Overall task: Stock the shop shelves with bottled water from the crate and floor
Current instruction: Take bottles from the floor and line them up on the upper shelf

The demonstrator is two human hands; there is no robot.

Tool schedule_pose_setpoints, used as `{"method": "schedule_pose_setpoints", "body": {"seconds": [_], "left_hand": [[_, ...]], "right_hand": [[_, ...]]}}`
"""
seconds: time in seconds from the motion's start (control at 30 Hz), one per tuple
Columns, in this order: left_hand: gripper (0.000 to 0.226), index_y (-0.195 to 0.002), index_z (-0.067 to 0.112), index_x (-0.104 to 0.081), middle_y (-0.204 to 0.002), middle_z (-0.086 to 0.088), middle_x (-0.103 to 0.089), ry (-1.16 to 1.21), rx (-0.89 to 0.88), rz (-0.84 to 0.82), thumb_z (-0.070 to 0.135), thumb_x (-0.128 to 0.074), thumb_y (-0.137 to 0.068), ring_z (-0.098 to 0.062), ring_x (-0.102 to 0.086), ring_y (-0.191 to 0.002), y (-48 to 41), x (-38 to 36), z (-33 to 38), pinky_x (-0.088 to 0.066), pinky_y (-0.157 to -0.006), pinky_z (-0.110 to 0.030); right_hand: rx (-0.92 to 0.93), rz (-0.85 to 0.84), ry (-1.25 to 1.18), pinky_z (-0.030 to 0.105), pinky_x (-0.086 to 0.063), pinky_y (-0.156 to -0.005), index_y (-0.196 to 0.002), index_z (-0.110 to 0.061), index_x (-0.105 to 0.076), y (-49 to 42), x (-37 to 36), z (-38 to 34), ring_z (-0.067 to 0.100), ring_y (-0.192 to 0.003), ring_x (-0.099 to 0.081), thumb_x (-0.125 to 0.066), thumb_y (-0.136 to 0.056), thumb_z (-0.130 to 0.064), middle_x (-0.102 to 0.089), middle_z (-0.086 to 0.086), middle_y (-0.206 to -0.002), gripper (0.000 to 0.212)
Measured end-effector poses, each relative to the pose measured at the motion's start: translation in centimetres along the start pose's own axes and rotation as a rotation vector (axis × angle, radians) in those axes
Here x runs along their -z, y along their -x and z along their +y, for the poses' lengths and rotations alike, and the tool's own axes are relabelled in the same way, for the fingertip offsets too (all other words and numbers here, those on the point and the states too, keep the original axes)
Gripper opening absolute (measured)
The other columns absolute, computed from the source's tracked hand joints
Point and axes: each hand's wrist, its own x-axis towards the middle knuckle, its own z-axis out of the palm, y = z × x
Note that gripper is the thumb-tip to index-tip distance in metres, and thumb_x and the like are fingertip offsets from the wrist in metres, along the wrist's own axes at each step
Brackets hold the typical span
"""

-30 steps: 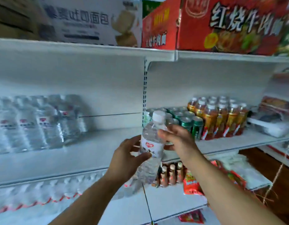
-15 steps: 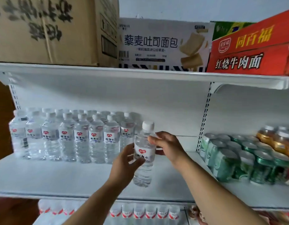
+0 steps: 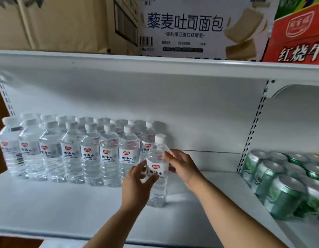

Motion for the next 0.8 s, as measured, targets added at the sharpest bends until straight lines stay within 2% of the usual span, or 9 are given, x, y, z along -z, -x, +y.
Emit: {"method": "schedule_pose_setpoints", "body": {"seconds": [0.03,0.07,0.13,0.2,0.3,0.4,0.53,0.63,0.8], "left_hand": [[0.044,-0.114,0.023,-0.059,-0.103,0.005,-0.062,-0.001,0.008,0.035,0.022,-0.077,-0.074,-0.016,-0.062,-0.088,0.2,-0.3,0.0,-0.047,-0.076,-0.028],[0.040,-0.109,0.024,-0.058,-0.100,0.004,-0.063,0.004,0.018,0.068,0.022,-0.077,-0.074,-0.017,-0.063,-0.087,0.3,-0.6,0.0,-0.048,-0.074,-0.029],[0.033,-0.099,0.026,-0.056,-0.095,0.002,-0.065,0.004,0.046,0.106,0.025,-0.076,-0.074,-0.018,-0.065,-0.083,0.6,-0.9,-0.3,-0.051,-0.072,-0.031],[0.030,-0.097,0.030,-0.057,-0.093,0.002,-0.066,-0.019,0.068,0.100,0.029,-0.076,-0.074,-0.014,-0.065,-0.079,0.6,-1.0,-0.6,-0.051,-0.069,-0.028],[0.034,-0.109,0.028,-0.063,-0.100,0.002,-0.069,-0.032,0.094,0.091,0.023,-0.073,-0.078,-0.009,-0.066,-0.081,-0.2,-1.1,-1.0,-0.046,-0.067,-0.019],[0.045,-0.126,0.025,-0.057,-0.109,-0.003,-0.067,-0.112,0.124,0.081,0.017,-0.067,-0.083,-0.013,-0.066,-0.088,-1.2,-1.3,-1.0,-0.039,-0.070,-0.019],[0.044,-0.129,0.020,-0.054,-0.113,-0.004,-0.067,-0.097,0.151,0.143,0.012,-0.062,-0.086,-0.018,-0.067,-0.093,-1.5,-2.0,-0.5,-0.036,-0.072,-0.018],[0.040,-0.127,0.016,-0.056,-0.118,-0.004,-0.065,-0.100,0.167,0.181,0.009,-0.058,-0.088,-0.019,-0.067,-0.096,-1.5,-2.3,-0.5,-0.036,-0.073,-0.018],[0.036,-0.123,0.016,-0.060,-0.114,-0.007,-0.068,-0.164,0.206,0.244,0.008,-0.055,-0.088,-0.021,-0.066,-0.098,-2.0,-2.3,-0.4,-0.038,-0.074,-0.020]], "right_hand": [[0.003,-0.054,-0.008,0.022,-0.051,-0.081,-0.101,-0.023,-0.063,-0.1,0.4,0.6,0.010,-0.095,-0.065,-0.067,-0.082,-0.023,-0.070,-0.005,-0.099,0.019],[0.001,-0.109,0.009,0.020,-0.050,-0.085,-0.111,-0.023,-0.060,-0.1,0.7,1.5,0.007,-0.100,-0.064,-0.070,-0.080,-0.019,-0.069,-0.007,-0.104,0.033],[-0.018,-0.167,0.116,0.027,-0.047,-0.097,-0.133,-0.027,-0.044,0.0,1.2,3.5,0.007,-0.111,-0.059,-0.075,-0.069,-0.016,-0.064,-0.007,-0.116,0.072],[-0.022,-0.160,0.183,0.034,-0.041,-0.105,-0.139,-0.028,-0.036,-0.1,1.3,5.2,0.011,-0.115,-0.057,-0.077,-0.063,-0.016,-0.061,-0.002,-0.122,0.087],[-0.006,-0.127,0.147,0.030,-0.039,-0.107,-0.134,-0.027,-0.041,-1.0,1.1,6.0,0.012,-0.115,-0.057,-0.078,-0.067,-0.008,-0.062,0.003,-0.122,0.079],[0.009,-0.121,0.124,0.024,-0.042,-0.102,-0.132,-0.025,-0.039,-2.5,0.7,6.0,0.013,-0.113,-0.057,-0.071,-0.073,0.008,-0.061,-0.001,-0.114,0.075],[0.024,-0.061,0.219,0.011,-0.043,-0.085,-0.136,-0.023,-0.040,-4.0,0.3,5.8,0.010,-0.104,-0.056,-0.074,-0.073,-0.001,-0.059,-0.010,-0.101,0.074],[0.048,-0.012,0.296,0.018,-0.042,-0.089,-0.137,-0.021,-0.041,-4.6,-0.2,5.8,0.012,-0.100,-0.055,-0.077,-0.071,-0.006,-0.059,0.000,-0.109,0.077],[0.059,0.000,0.314,0.016,-0.040,-0.088,-0.138,-0.020,-0.041,-4.9,-0.8,5.8,0.011,-0.101,-0.053,-0.079,-0.069,-0.007,-0.060,0.007,-0.121,0.079]]}}
